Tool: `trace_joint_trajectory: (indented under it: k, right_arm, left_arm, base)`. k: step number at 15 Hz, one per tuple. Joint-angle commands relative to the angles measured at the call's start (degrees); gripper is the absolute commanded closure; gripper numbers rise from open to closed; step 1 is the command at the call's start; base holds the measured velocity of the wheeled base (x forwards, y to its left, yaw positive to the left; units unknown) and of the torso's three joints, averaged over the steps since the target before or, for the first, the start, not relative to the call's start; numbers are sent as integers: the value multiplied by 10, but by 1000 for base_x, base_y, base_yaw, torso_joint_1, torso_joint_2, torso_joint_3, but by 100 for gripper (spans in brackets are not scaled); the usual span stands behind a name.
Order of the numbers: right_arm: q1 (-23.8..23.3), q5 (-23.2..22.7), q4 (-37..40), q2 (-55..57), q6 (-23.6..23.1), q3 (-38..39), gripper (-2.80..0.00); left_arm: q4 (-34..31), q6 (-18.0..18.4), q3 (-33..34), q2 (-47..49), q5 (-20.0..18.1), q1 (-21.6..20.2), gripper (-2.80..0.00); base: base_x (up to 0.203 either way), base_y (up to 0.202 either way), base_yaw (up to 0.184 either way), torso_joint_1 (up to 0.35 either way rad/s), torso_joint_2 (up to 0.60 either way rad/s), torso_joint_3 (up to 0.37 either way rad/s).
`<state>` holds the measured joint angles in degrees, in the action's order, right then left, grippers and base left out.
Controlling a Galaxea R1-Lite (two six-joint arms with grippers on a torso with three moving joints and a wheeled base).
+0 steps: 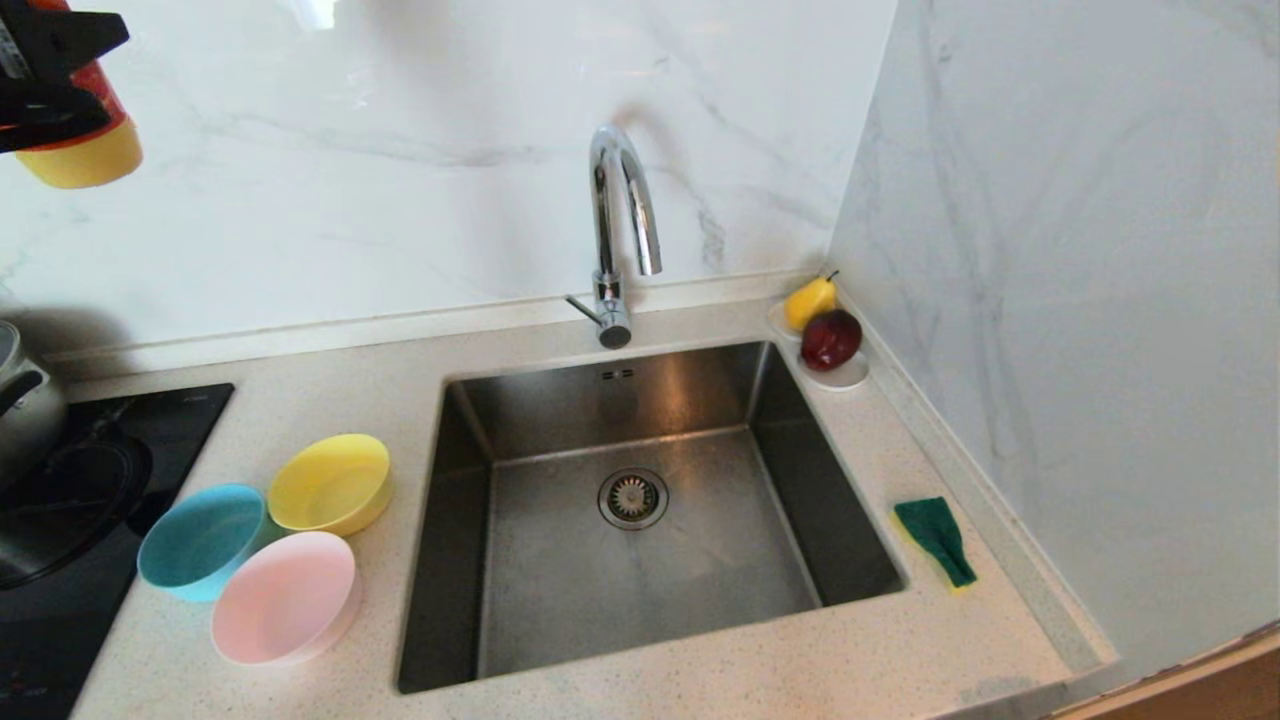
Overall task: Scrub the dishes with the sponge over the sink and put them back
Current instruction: Squeeze it onto the sponge
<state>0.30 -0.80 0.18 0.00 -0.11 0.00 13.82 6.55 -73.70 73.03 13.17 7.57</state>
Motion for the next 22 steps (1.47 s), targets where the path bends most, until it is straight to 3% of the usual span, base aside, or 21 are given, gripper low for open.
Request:
trace_joint_trajectory:
  k: [1, 6, 8, 12, 17, 22]
  right_arm:
    - [0, 0, 0, 0, -1, 0, 0]
    - [0, 0, 0, 0, 0, 0, 0]
    - [0, 0, 0, 0, 0, 0, 0]
    - [0, 0, 0, 0, -1, 0, 0]
    - [0, 0, 0, 0, -1, 0, 0]
    - [0, 0, 0, 0, -1, 0, 0]
  left_arm:
    - [-5, 9, 1, -21, 0, 25, 0]
    - [-127, 73, 9, -72, -3, 129, 0]
    - [-176, 116, 15, -89, -10, 171, 0]
    - [-187, 174, 17, -89, -7, 241, 0]
    - [-182, 213, 32, -56, -5, 298, 0]
    - [-181, 218, -14, 11, 2, 343, 0]
  base:
    - [0, 0, 0, 0, 0, 0]
    - [0, 0, 0, 0, 0, 0]
    - [0, 0, 0, 0, 0, 0]
    - [0, 0, 0, 0, 0, 0]
    - [0, 0, 0, 0, 0, 0]
    - [0, 0, 0, 0, 0, 0]
